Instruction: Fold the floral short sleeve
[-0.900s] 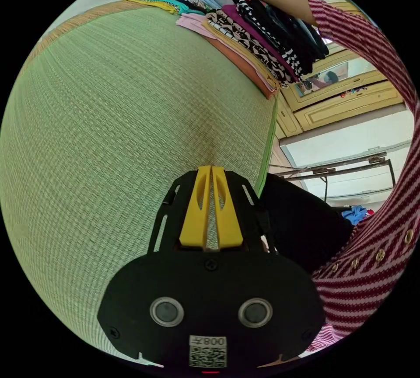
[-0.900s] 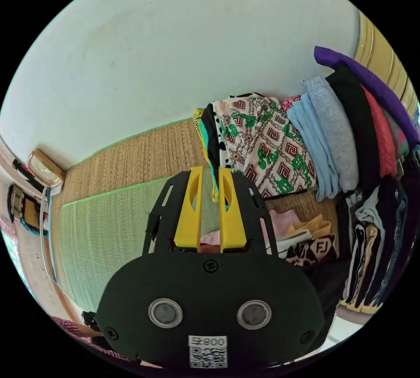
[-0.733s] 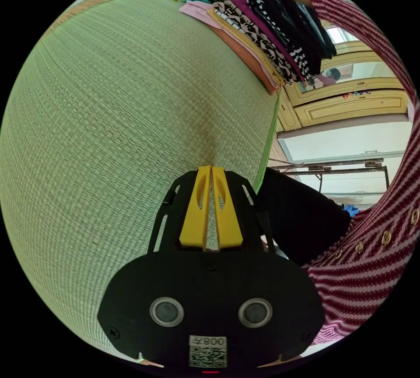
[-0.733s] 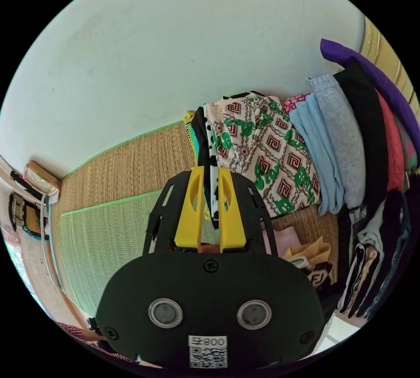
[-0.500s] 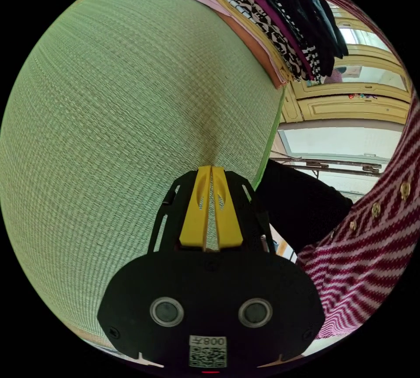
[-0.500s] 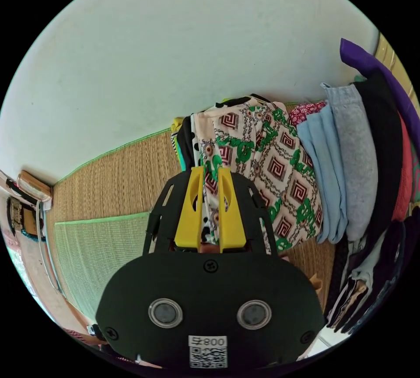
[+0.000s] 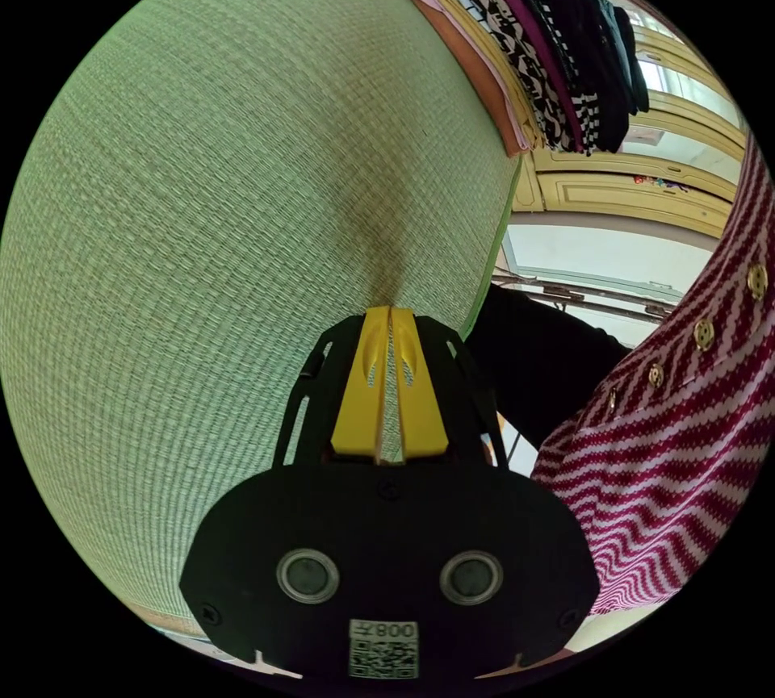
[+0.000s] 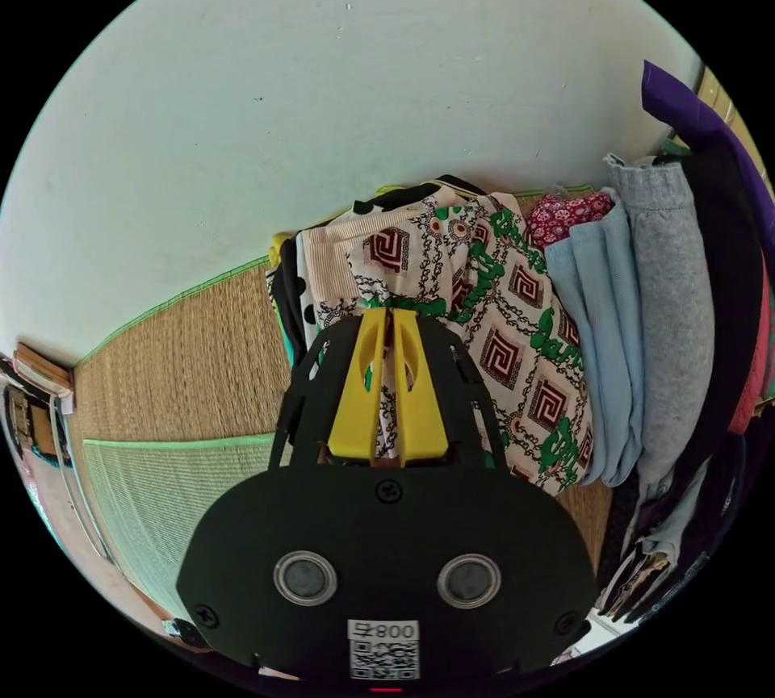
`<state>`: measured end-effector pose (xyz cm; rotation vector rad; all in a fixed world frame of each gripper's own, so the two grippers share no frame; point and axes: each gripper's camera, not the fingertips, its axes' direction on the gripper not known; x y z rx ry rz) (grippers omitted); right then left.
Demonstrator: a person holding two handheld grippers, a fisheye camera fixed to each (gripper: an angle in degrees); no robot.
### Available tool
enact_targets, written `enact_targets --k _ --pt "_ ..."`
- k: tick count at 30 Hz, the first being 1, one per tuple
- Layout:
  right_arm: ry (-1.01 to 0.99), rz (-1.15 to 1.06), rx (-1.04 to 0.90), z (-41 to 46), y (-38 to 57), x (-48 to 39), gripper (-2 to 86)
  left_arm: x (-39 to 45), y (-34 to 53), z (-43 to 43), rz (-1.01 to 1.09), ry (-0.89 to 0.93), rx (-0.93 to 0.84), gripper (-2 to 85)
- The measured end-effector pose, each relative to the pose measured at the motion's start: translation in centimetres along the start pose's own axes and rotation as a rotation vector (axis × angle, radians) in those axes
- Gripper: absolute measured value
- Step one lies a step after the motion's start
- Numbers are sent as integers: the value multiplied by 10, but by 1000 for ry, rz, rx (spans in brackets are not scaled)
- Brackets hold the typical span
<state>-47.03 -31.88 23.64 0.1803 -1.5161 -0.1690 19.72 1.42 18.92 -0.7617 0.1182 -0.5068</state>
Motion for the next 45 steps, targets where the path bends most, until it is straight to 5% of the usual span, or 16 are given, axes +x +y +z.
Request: enact_targets --k 13,25,33,39,45 --pt "-549 -22 131 -103 71 39 3 -74 14 40 -32 29 64 0" --pt "-1140 -307 -72 -193 262 -80 4 -215 128 31 -230 220 572 10" --pt "-1316 -381 -302 -236 396 -153 2 -308 271 71 -216 596 1040 80" --pt "-1259 -452 -392 -298 500 -189 2 -336 324 154 -122 931 1083 112" --pt "-1227 -447 -420 -379 590 -187 2 -337 367 238 -133 1042 1021 100"
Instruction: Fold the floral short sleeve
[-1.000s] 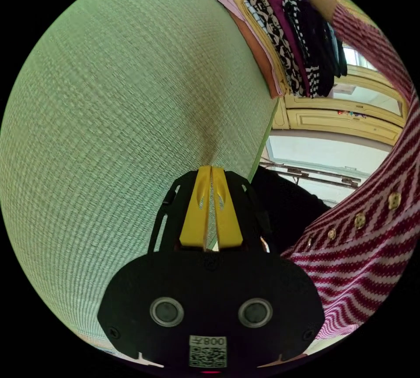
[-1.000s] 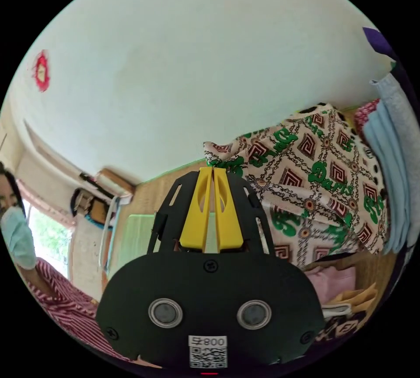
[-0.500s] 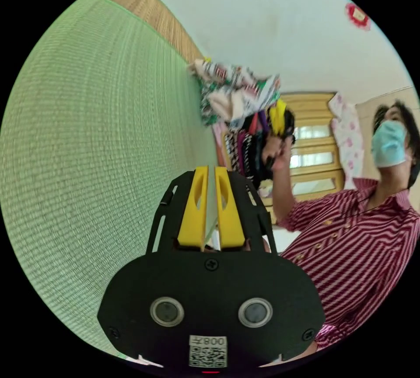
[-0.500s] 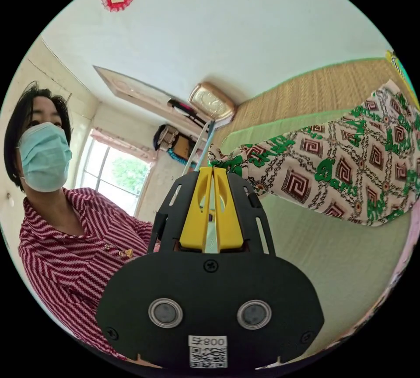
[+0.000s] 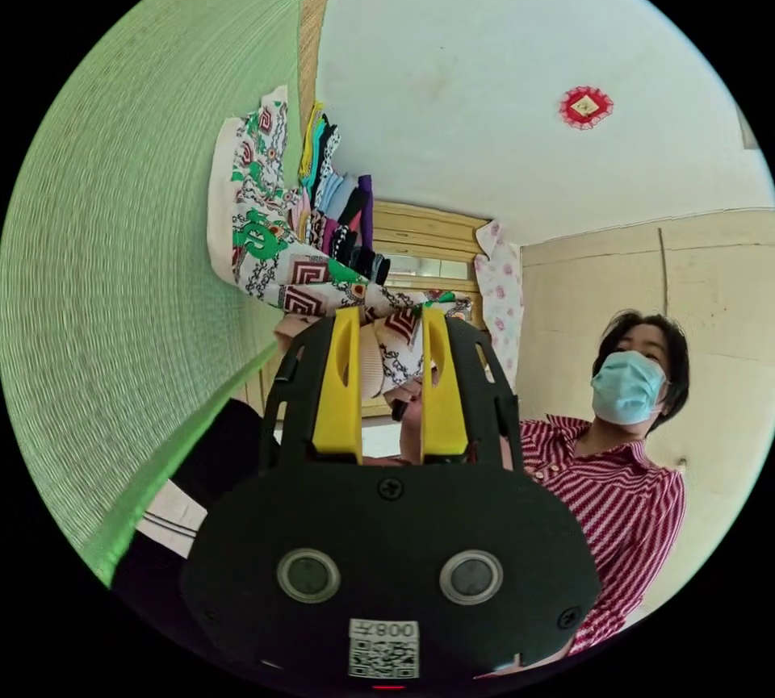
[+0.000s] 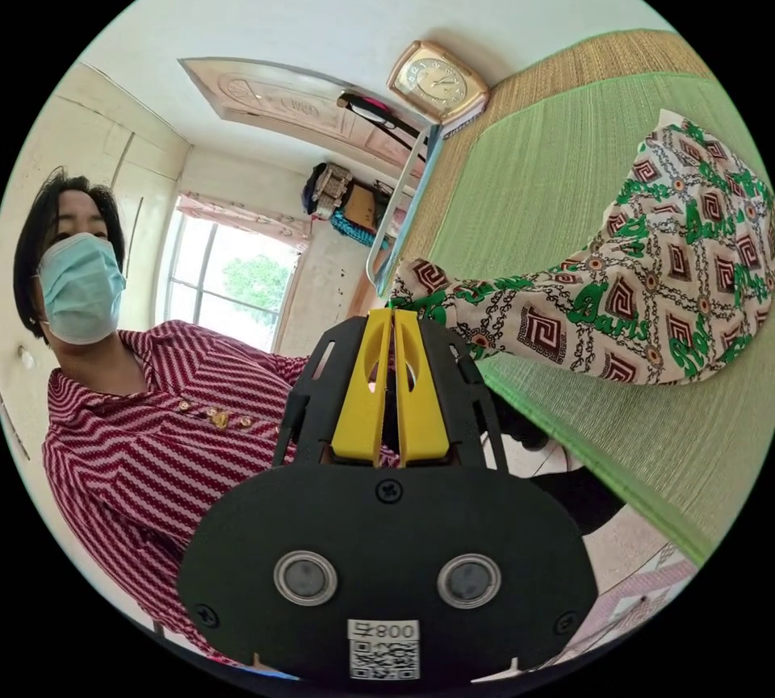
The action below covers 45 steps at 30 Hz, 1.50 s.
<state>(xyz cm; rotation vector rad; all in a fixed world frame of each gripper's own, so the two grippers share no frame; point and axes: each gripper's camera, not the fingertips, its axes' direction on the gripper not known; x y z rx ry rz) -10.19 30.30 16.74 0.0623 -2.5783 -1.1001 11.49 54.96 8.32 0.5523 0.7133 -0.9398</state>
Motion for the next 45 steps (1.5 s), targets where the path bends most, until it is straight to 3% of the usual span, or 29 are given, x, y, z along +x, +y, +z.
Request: enact_targets --k 6,12,21,28,35,41,45 --pt "41 22 -49 6 53 -69 3 -22 58 -17 12 11 10 30" --pt "117 96 -62 -6 93 -101 9 -25 82 -27 96 -35 -6 14" --pt "222 45 121 -59 118 -184 75 -35 90 -4 166 -127 -130 9" --pt "333 -25 -14 -27 99 -230 112 -46 85 7 163 -110 -145 10" --pt "402 -62 -40 -25 92 -258 93 -49 67 20 159 -115 -161 10" --pt "298 -42 -12 -44 94 -255 50 -51 50 31 152 -135 -179 11" --pt "343 -23 -29 -57 98 -255 18 -52 36 36 145 -129 -191 14"
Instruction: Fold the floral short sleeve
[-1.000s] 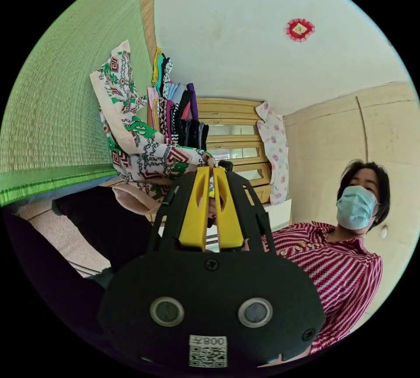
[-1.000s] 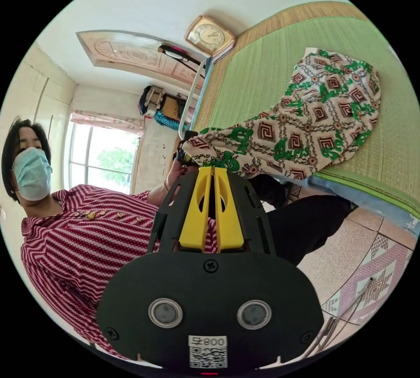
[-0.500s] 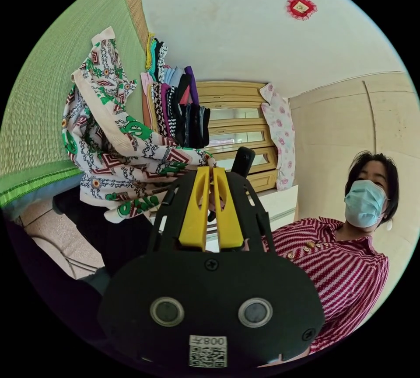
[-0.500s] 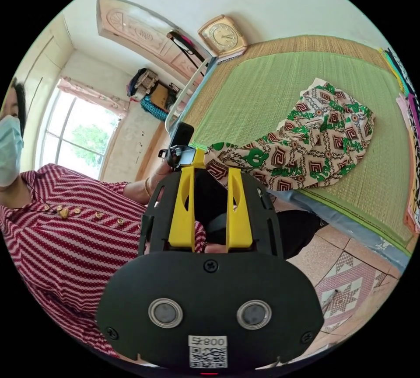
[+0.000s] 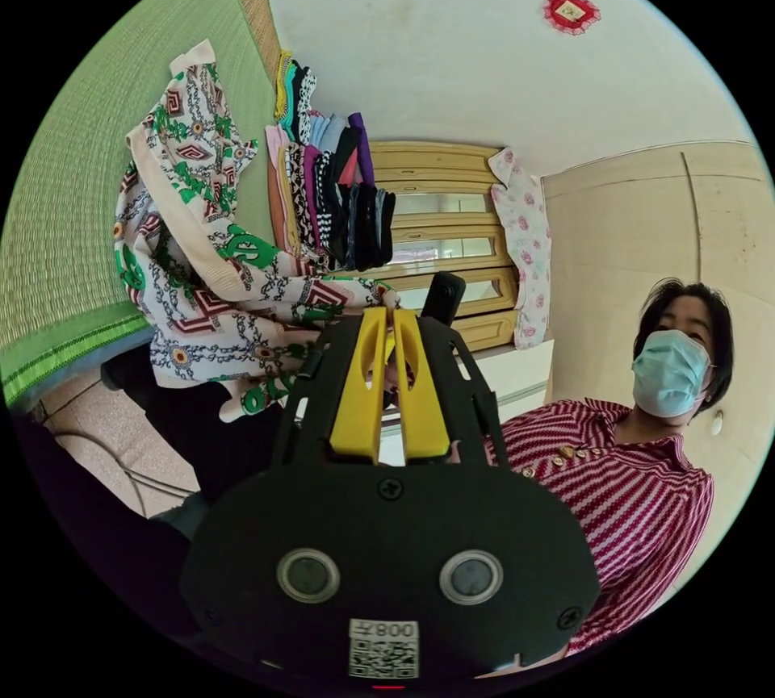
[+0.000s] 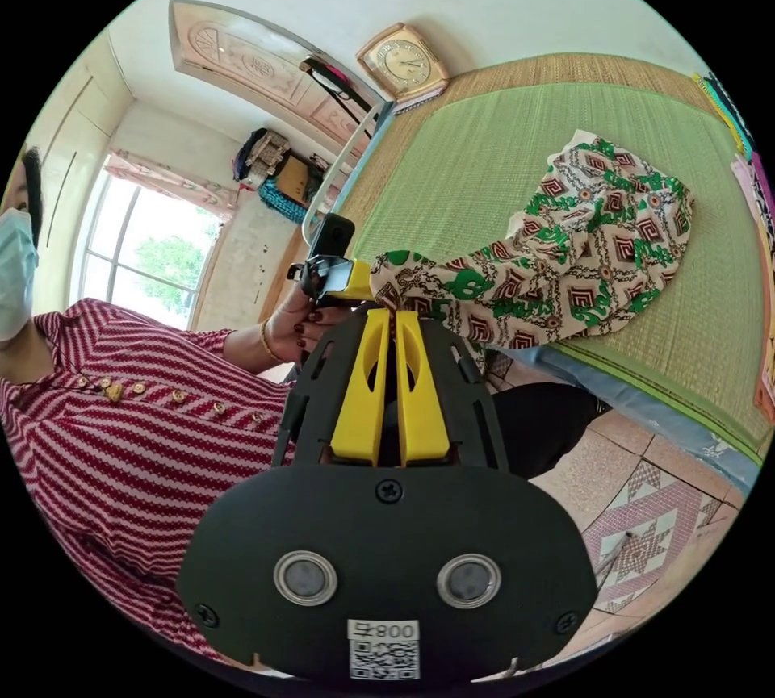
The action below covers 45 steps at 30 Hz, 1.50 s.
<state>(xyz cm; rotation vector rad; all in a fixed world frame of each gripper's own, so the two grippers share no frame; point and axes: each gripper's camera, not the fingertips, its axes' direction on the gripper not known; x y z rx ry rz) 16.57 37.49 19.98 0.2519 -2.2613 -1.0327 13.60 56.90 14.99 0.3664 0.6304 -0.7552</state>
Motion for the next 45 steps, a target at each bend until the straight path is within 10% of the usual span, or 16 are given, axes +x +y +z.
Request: enact_targets --k 24,45 --pt "-90 -107 212 -214 50 21 5 -85 -208 -13 -223 -437 28 78" --pt "-140 -89 257 -277 90 126 4 -136 -165 -57 -294 -499 41 32"
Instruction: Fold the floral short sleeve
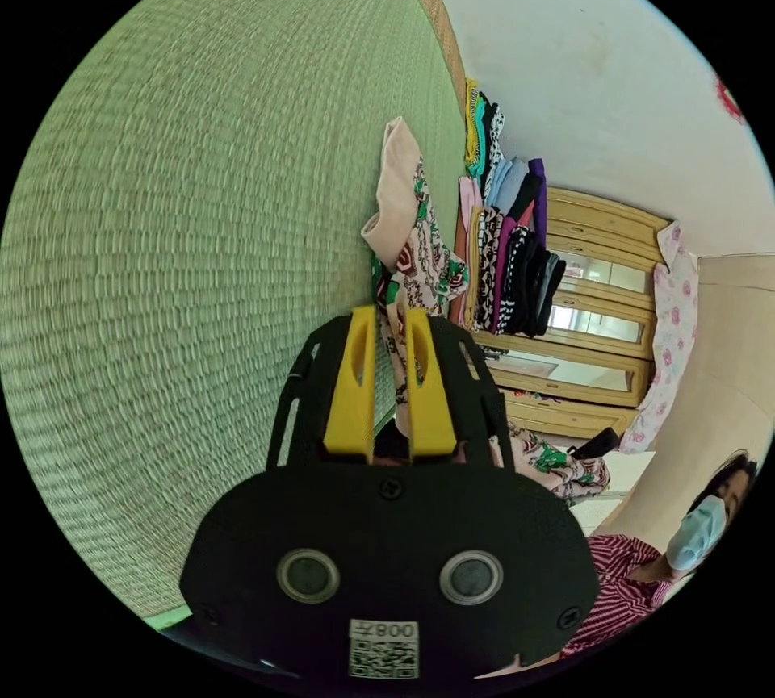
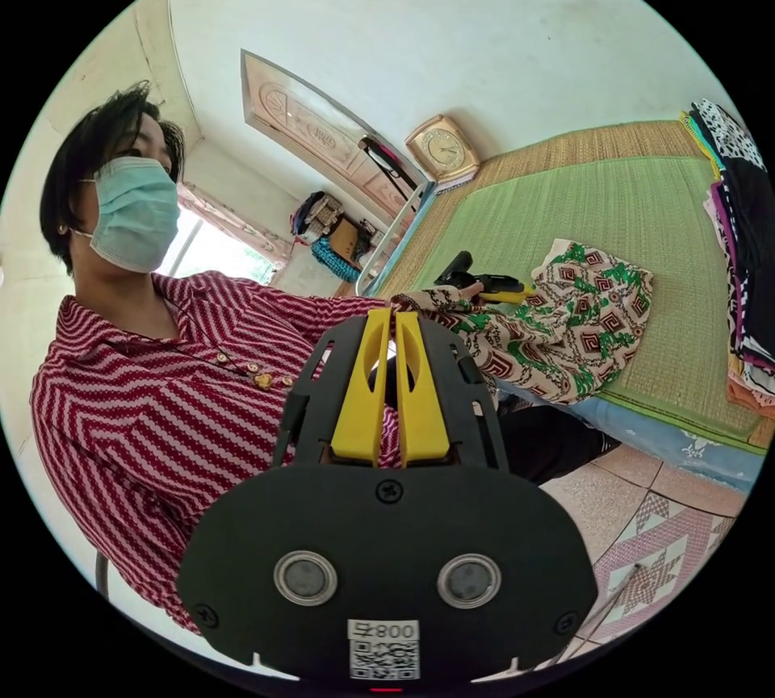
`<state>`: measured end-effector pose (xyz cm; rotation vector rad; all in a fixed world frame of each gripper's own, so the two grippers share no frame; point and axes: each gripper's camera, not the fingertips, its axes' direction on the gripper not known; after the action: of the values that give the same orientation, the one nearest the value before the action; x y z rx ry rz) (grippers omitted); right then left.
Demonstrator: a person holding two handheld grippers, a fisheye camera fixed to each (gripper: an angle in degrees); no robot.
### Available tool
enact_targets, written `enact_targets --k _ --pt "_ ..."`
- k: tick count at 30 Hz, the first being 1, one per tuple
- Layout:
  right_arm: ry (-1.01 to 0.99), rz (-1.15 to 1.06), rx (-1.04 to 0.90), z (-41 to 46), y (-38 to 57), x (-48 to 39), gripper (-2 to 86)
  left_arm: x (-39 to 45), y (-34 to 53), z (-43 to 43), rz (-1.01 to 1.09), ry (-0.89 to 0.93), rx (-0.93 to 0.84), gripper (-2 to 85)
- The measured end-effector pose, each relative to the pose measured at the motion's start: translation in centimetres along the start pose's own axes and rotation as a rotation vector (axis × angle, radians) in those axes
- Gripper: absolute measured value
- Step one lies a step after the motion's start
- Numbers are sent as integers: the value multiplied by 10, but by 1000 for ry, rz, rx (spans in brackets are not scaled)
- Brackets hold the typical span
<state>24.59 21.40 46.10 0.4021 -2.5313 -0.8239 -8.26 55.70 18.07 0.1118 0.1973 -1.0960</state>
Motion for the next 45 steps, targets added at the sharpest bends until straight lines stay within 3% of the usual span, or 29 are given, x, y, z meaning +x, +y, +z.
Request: enact_targets --k 7,18,30,45 --pt "18 1 16 -32 11 21 5 -34 32 -34 56 102 45 10" --pt "160 -81 162 -118 32 19 5 -71 174 -201 358 411 363 6" --pt "210 -320 350 -200 46 -35 5 -103 375 -340 801 480 636 4" --pt "182 -483 490 -268 104 -91 7 -223 556 -401 1035 561 713 5"
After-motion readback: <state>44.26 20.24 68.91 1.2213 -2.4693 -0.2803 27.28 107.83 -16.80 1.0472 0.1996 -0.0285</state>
